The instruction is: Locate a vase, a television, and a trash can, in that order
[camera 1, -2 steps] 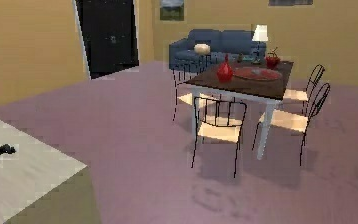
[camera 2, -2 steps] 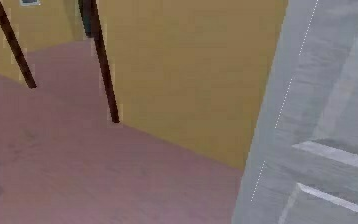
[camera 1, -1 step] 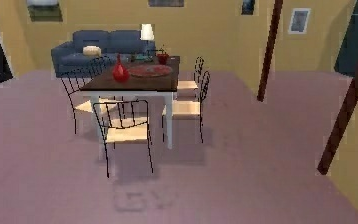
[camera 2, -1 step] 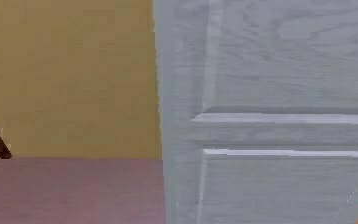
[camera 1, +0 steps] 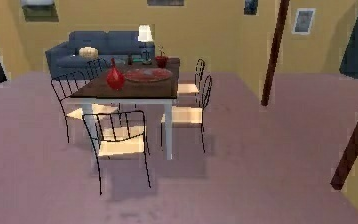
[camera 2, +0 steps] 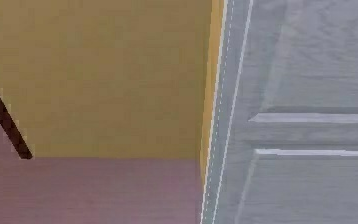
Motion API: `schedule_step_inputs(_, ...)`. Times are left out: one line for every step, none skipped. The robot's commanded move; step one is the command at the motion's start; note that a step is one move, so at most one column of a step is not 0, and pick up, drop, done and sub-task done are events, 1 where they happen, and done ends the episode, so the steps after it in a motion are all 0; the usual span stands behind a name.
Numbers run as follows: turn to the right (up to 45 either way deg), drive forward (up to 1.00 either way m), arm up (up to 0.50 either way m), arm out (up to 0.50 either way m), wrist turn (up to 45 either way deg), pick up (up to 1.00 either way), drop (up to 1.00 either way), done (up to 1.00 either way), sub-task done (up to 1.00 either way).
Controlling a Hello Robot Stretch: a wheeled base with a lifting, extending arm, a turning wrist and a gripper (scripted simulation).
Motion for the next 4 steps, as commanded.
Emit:
schedule_step_inputs(36.0, 0.0, 0.0, 0.0, 0.0, 0.0, 0.0, 0.0, 0.0)
schedule_step_inputs(0.0, 0.05, 0.0, 0.0, 0.0, 0.0, 0.0, 0.0, 0.0)
schedule_step_inputs(-21.0, 0.0, 0.0, 0.0, 0.0, 0.0, 0.0, 0.0, 0.0)
schedule_step_inputs(0.0, 1.0, 0.0, 0.0, 0.0, 0.0, 0.0, 0.0, 0.0)
